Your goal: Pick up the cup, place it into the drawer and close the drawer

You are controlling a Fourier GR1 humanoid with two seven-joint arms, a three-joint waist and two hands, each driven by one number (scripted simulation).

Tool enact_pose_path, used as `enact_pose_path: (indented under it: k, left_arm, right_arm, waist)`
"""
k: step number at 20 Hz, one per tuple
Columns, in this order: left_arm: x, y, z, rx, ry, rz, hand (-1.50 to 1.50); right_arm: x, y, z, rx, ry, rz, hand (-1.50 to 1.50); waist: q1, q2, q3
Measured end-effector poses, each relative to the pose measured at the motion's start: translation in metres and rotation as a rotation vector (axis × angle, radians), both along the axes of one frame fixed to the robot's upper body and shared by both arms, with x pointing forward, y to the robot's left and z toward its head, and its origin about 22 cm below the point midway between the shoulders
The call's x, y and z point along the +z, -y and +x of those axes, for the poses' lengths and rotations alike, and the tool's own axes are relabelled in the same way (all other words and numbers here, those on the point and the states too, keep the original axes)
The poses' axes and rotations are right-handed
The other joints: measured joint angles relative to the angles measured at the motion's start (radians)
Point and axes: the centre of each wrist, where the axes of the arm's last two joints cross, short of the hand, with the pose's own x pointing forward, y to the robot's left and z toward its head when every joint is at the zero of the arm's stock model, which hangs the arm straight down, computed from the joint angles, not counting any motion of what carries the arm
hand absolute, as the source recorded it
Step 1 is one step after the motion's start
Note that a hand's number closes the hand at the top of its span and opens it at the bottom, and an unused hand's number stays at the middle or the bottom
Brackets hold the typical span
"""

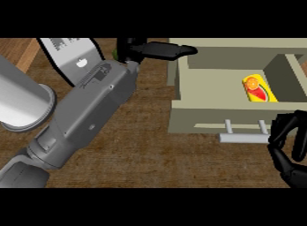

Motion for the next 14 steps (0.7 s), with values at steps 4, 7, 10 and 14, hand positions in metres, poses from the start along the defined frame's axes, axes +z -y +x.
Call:
enact_pose_path:
  k: [4, 7, 10, 14]
  left_arm:
    - [-0.015, -0.041, -0.010, 0.027, -0.030, -0.021, -1.50]
    - [-0.025, -0.072, -0.023, 0.048, -0.044, -0.035, -1.50]
    - [-0.031, -0.102, -0.040, 0.062, -0.055, -0.045, -1.50]
    - [-0.038, -0.137, -0.068, 0.069, -0.071, -0.062, -1.50]
  right_arm:
    - [0.000, 0.001, -0.002, -0.006, -0.011, -0.107, 1.50]
    - [-0.006, 0.000, -0.005, -0.013, -0.031, -0.168, 1.50]
    - [-0.012, -0.006, -0.001, -0.039, -0.049, -0.209, 1.50]
    - [-0.022, -0.012, 0.007, -0.062, -0.051, -0.286, 1.50]
  waist:
    - [0.012, -0.002, 0.000]
    - [0.012, -0.001, 0.000]
    - [0.014, 0.000, 0.000]
    - [0.014, 0.003, 0.000]
